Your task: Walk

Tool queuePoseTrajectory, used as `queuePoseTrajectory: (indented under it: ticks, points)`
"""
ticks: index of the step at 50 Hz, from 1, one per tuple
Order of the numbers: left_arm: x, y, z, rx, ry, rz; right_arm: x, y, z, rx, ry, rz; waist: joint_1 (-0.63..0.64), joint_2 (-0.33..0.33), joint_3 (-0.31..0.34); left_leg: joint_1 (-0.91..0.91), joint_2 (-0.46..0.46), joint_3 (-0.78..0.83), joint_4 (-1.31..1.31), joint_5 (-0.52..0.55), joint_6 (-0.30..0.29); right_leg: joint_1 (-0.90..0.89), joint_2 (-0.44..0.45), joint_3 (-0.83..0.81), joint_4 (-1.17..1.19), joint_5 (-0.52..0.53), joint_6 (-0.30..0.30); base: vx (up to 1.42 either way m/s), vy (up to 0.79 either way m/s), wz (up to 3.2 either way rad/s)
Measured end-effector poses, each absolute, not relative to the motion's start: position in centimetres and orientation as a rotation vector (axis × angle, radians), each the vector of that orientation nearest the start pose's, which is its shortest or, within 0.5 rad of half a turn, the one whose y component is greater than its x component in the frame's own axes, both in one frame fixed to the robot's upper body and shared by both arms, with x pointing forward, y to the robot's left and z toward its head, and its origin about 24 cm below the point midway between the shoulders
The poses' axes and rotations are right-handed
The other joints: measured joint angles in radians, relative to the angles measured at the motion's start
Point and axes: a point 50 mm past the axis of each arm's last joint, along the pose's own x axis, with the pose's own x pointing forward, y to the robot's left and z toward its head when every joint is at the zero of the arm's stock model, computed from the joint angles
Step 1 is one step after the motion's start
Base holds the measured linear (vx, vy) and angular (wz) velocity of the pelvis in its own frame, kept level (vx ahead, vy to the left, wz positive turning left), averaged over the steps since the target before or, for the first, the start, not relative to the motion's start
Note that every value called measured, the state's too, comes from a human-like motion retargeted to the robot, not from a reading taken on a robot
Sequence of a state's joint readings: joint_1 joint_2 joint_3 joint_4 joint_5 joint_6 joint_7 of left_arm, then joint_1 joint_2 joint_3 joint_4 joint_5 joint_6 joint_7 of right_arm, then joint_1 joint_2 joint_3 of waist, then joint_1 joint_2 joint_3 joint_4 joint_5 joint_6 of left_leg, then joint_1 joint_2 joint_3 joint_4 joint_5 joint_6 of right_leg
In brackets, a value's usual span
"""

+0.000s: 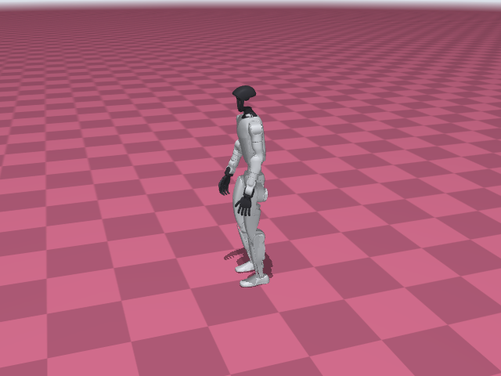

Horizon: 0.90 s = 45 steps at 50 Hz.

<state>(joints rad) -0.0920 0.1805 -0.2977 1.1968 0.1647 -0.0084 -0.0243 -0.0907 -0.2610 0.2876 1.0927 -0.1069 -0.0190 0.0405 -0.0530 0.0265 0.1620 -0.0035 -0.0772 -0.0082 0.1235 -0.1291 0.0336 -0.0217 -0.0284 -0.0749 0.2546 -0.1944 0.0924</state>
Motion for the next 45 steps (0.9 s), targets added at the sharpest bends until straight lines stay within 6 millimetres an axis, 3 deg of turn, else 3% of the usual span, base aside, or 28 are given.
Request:
queuePoseTrajectory:
  ticks: [5,12,19,26,35,40,45]
  points:
    - [12.6,19.1,-15.9,0.508,1.131,-0.309,15.0,-21.3,-14.3,-0.470,1.015,0.215,-0.021,0.002,0.006,-0.012,-0.004,-0.001,0.003,0.015,0.006,-0.050,-0.006,0.023,0.091,0.002,0.023,-0.12,0.07,0.02]
    - [12.8,19.5,-15.9,0.549,1.142,-0.350,14.9,-21.8,-14.2,-0.444,1.027,0.189,-0.021,0.025,0.014,-0.035,0.014,0.001,0.008,0.047,0.012,-0.090,-0.044,-0.012,0.431,-0.030,-0.004,-0.16,0.04,-0.07]
    - [13.4,20.2,-15.5,0.583,1.117,-0.367,14.3,-22.3,-14.4,-0.411,1.050,0.146,0.026,0.011,-0.019,-0.083,0.010,-0.001,0.007,0.098,0.024,0.006,0.000,0.062,0.643,0.052,0.043,-0.20,-0.01,-0.05]
    - [15.3,20.8,-14.6,0.594,1.044,-0.319,15.3,-22.4,-14.0,-0.409,1.011,0.102,0.106,-0.037,-0.063,-0.166,0.000,0.025,0.001,0.162,0.012,0.159,0.044,0.163,0.456,0.088,0.091,-0.31,-0.07,-0.13]
    - [17.7,20.6,-13.4,0.562,0.926,-0.207,18.7,-22.4,-12.2,-0.458,0.873,0.078,0.198,-0.050,-0.033,-0.270,0.052,0.067,-0.006,0.264,-0.086,0.268,0.057,0.157,0.066,-0.150,-0.033,-0.49,-0.13,-0.18]
    - [17.0,19.9,-13.8,0.535,0.931,-0.181,19.6,-22.5,-11.7,-0.496,0.843,0.094,0.206,-0.029,0.016,-0.298,0.095,0.092,-0.010,0.190,-0.111,0.254,0.078,0.095,-0.015,-0.203,-0.078,-0.54,-0.15,0.01]
    - [14.2,19.5,-15.2,0.495,1.034,-0.188,18.3,-22.6,-12.5,-0.510,0.898,0.116,0.191,-0.022,0.044,-0.294,0.120,0.140,0.058,0.127,-0.101,0.208,0.086,0.047,-0.049,-0.178,-0.083,-0.50,-0.11,0.14]
